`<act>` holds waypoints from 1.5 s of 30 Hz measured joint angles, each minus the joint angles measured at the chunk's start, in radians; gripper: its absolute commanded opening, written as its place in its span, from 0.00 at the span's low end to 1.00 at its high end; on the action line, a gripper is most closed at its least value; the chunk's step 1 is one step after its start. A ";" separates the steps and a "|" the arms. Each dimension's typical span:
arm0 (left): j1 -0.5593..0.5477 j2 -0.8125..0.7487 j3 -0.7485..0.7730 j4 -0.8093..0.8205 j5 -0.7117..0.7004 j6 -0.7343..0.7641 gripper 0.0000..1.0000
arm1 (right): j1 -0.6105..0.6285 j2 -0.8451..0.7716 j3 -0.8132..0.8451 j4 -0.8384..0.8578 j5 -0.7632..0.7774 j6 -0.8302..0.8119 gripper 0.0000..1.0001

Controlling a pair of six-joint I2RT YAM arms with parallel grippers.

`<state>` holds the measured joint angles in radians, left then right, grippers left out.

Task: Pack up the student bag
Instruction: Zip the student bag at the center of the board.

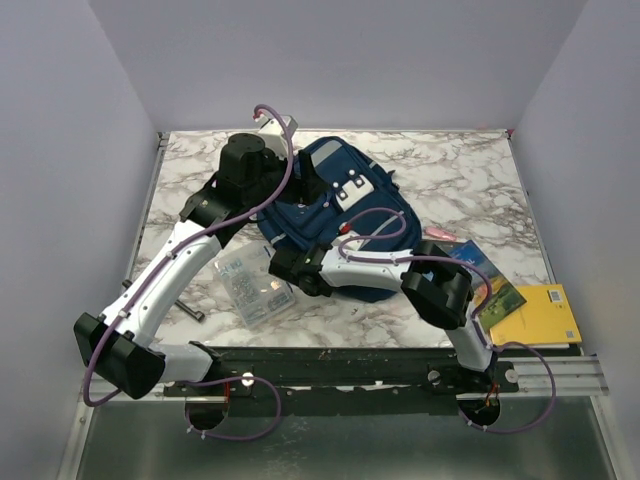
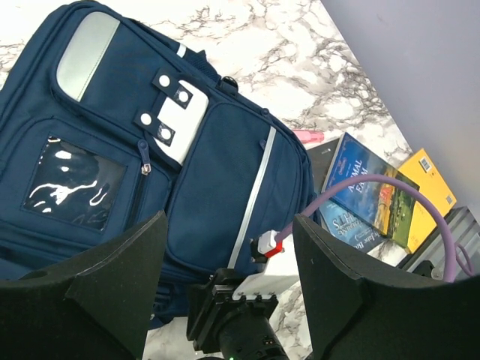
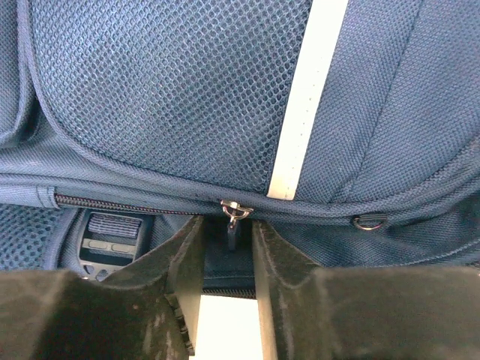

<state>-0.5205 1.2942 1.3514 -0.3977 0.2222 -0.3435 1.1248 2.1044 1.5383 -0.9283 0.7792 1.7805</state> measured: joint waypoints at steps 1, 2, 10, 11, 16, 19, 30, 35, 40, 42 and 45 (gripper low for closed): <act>0.005 0.000 0.000 0.000 0.004 -0.002 0.70 | 0.000 0.001 0.000 -0.005 0.005 -0.002 0.25; 0.011 0.000 0.000 0.000 0.008 -0.006 0.70 | 0.000 0.001 0.000 -0.013 0.013 -0.003 0.20; 0.069 0.019 -0.005 0.031 0.087 -0.066 0.67 | -0.001 -0.121 -0.190 0.176 0.045 -0.207 0.01; 0.083 0.026 -0.008 0.040 0.102 -0.079 0.66 | -0.001 -0.149 -0.222 0.210 0.045 -0.243 0.01; 0.143 0.087 -0.036 0.061 0.131 -0.205 0.53 | -0.001 -0.250 -0.319 0.344 0.037 -0.443 0.01; 0.177 0.132 -0.067 0.060 0.131 -0.326 0.53 | -0.001 -0.307 -0.385 0.444 0.017 -0.579 0.01; 0.205 0.170 -0.383 0.061 0.174 -0.603 0.48 | -0.013 -0.440 -0.577 0.735 -0.097 -0.869 0.01; 0.188 0.253 -0.402 0.074 0.209 -0.614 0.52 | -0.013 -0.457 -0.600 0.774 -0.126 -0.915 0.01; 0.153 0.317 -0.379 0.087 0.206 -0.629 0.39 | -0.013 -0.497 -0.635 0.797 -0.148 -0.943 0.01; 0.145 0.346 -0.369 0.090 0.195 -0.638 0.25 | -0.013 -0.519 -0.655 0.806 -0.154 -0.947 0.01; 0.143 0.377 -0.360 0.089 0.172 -0.642 0.03 | -0.013 -0.539 -0.670 0.816 -0.160 -0.956 0.01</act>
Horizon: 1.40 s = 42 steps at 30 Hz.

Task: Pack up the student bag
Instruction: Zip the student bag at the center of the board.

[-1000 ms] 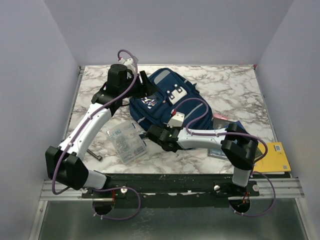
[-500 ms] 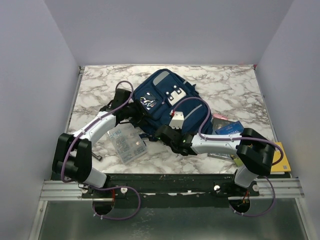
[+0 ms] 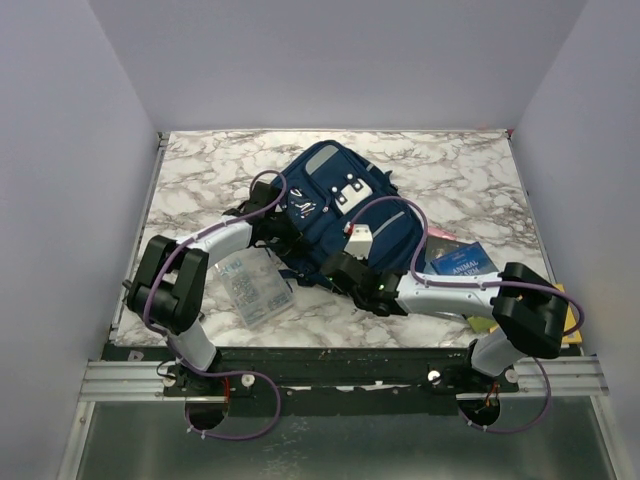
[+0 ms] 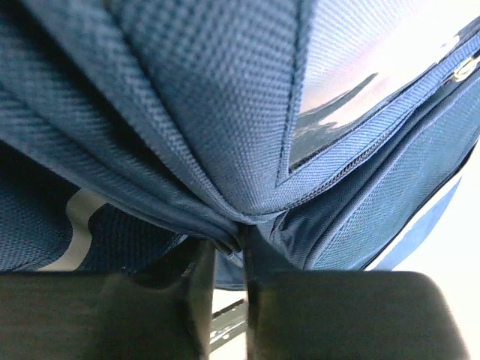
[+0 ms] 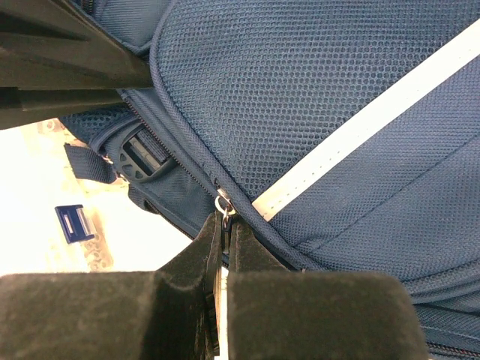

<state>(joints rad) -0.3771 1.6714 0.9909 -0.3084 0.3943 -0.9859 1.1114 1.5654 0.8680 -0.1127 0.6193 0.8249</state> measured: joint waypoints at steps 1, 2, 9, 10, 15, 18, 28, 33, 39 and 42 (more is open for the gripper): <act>0.000 0.004 0.001 0.001 -0.004 -0.003 0.00 | 0.000 -0.002 -0.001 0.003 -0.004 -0.005 0.00; 0.000 0.008 0.006 0.001 -0.007 -0.010 0.00 | 0.000 -0.002 -0.002 0.007 -0.006 -0.009 0.01; 0.021 0.012 0.050 -0.023 -0.014 0.009 0.00 | 0.000 -0.037 -0.031 -0.018 0.010 -0.001 0.01; 0.027 0.011 0.056 -0.024 -0.014 0.016 0.00 | 0.000 -0.053 -0.045 -0.030 0.018 0.012 0.01; 0.051 0.004 0.085 -0.050 -0.008 0.072 0.00 | -0.002 -0.148 -0.098 -0.138 0.076 0.108 0.01; 0.051 0.004 0.110 -0.080 0.027 0.116 0.00 | -0.007 -0.205 -0.110 -0.192 0.104 0.150 0.00; 0.051 0.020 0.185 -0.103 0.096 0.201 0.00 | -0.142 -0.369 -0.183 -0.179 0.033 -0.004 0.01; 0.050 0.053 0.251 -0.120 0.103 0.253 0.00 | -0.268 -0.400 -0.193 -0.116 -0.085 -0.159 0.01; 0.053 0.057 0.272 -0.138 0.089 0.306 0.00 | -0.269 -0.333 -0.167 -0.101 -0.085 -0.369 0.01; 0.055 0.057 0.275 -0.143 0.089 0.317 0.00 | -0.269 -0.329 -0.167 -0.085 -0.063 -0.452 0.01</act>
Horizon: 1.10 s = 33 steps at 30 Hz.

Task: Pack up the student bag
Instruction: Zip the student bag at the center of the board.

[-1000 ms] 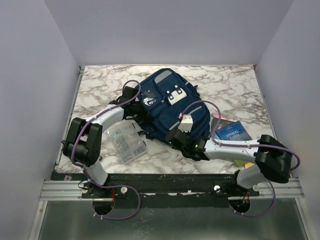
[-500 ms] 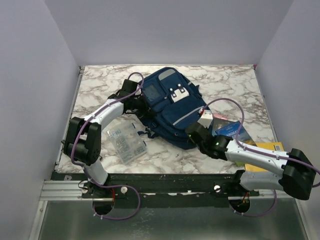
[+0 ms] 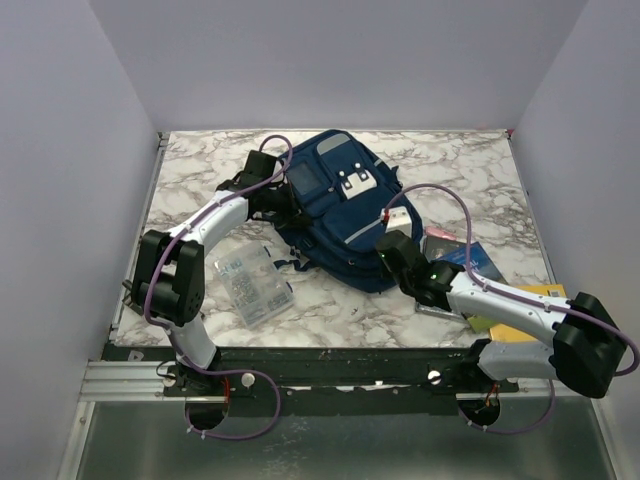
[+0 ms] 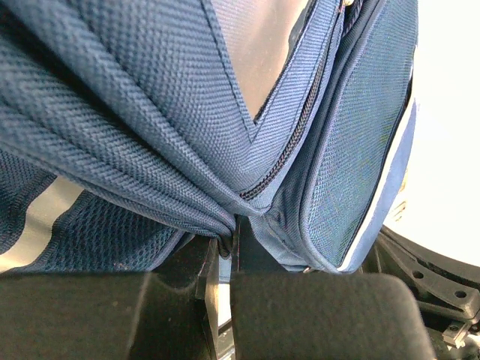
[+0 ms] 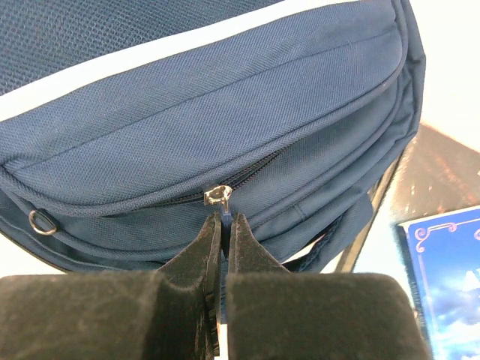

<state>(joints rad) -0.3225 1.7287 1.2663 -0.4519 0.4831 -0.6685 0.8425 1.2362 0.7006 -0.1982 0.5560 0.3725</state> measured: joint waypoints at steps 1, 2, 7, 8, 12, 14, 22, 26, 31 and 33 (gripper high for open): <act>0.000 0.000 0.002 0.000 0.000 0.002 0.00 | 0.000 0.000 0.000 0.005 0.003 -0.027 0.01; 0.000 0.000 0.003 0.000 0.000 0.003 0.00 | 0.000 0.000 0.000 0.011 0.003 -0.056 0.01; 0.005 0.005 0.016 -0.006 0.008 0.009 0.17 | -0.004 -0.018 -0.011 0.061 -0.016 -0.181 0.01; 0.008 0.005 0.016 -0.006 0.013 0.014 0.26 | -0.007 -0.028 -0.017 0.072 -0.031 -0.200 0.01; 0.015 -0.023 -0.007 0.014 0.015 0.046 0.48 | -0.022 -0.051 -0.023 0.077 -0.101 -0.264 0.01; 0.024 -0.079 -0.042 0.037 0.013 0.063 0.54 | -0.027 -0.056 -0.023 0.074 -0.126 -0.284 0.00; -0.017 -0.369 -0.172 0.193 0.016 0.111 0.60 | -0.039 -0.079 -0.023 0.040 -0.253 -0.353 0.01; -0.089 -0.447 -0.229 0.249 -0.009 0.212 0.57 | -0.053 -0.079 -0.023 0.038 -0.326 -0.378 0.01; -0.282 -0.666 -0.533 0.474 -0.069 0.468 0.61 | -0.086 -0.080 -0.023 0.042 -0.414 -0.399 0.01; -0.356 -0.723 -0.627 0.531 -0.082 0.568 0.62 | -0.101 -0.084 -0.023 0.042 -0.446 -0.406 0.00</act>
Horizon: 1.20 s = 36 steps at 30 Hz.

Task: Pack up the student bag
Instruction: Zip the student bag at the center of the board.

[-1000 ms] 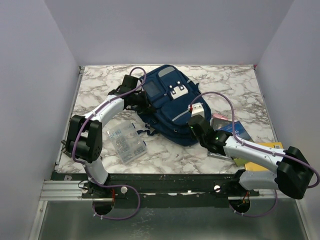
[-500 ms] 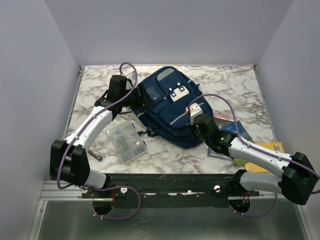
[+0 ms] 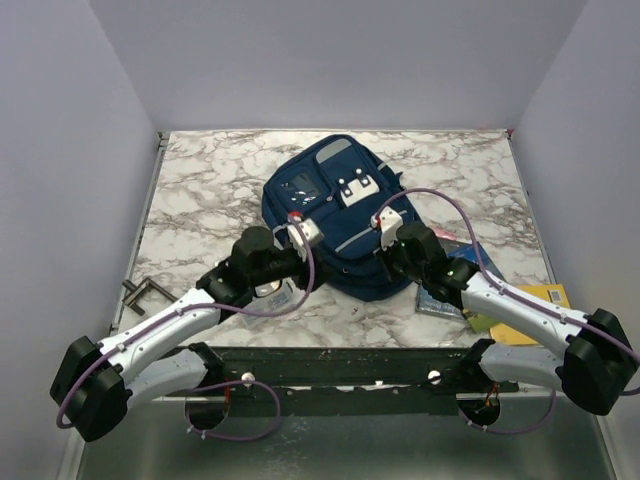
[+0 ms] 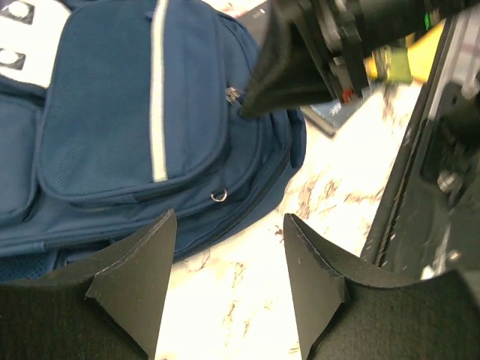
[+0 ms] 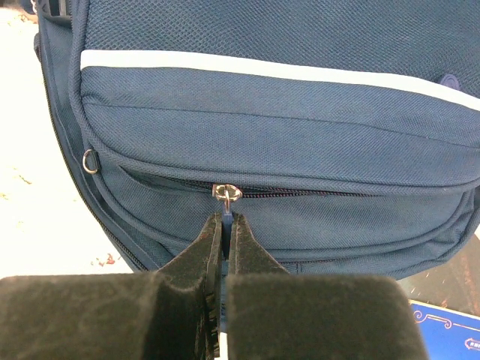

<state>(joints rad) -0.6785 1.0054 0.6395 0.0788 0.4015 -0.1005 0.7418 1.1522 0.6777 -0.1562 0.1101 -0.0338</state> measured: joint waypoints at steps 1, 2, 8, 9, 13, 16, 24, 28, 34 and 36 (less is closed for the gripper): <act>-0.024 -0.006 -0.019 0.016 -0.009 0.042 0.62 | -0.006 -0.004 0.000 0.000 -0.015 -0.004 0.01; -0.062 -0.002 -0.037 0.037 -0.024 0.100 0.62 | -0.011 -0.010 0.000 0.001 -0.028 -0.008 0.01; -0.151 0.159 0.007 0.117 -0.073 0.305 0.63 | -0.024 -0.042 -0.005 0.006 -0.077 -0.020 0.01; -0.158 0.193 0.023 0.128 -0.085 0.326 0.63 | -0.024 -0.045 -0.006 0.006 -0.087 -0.020 0.00; -0.187 0.291 0.064 0.175 -0.137 0.385 0.62 | -0.024 -0.048 -0.007 0.005 -0.123 -0.019 0.01; -0.209 0.359 0.105 0.204 -0.164 0.416 0.58 | -0.024 -0.048 -0.007 0.005 -0.140 -0.019 0.01; -0.219 0.421 0.106 0.296 -0.185 0.451 0.32 | -0.024 -0.044 -0.002 -0.008 -0.161 -0.016 0.01; -0.236 0.449 0.099 0.333 -0.222 0.476 0.05 | -0.024 -0.029 0.018 -0.018 -0.164 -0.016 0.01; -0.256 0.463 0.096 0.354 -0.281 0.517 0.00 | -0.033 -0.015 0.024 -0.019 -0.143 -0.023 0.01; -0.261 0.460 0.080 0.374 -0.299 0.541 0.00 | -0.053 -0.006 0.029 -0.023 -0.131 -0.024 0.01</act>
<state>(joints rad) -0.9390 1.4658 0.7193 0.4526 0.1020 0.4400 0.6891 1.1461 0.7063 -0.1787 -0.0212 -0.0578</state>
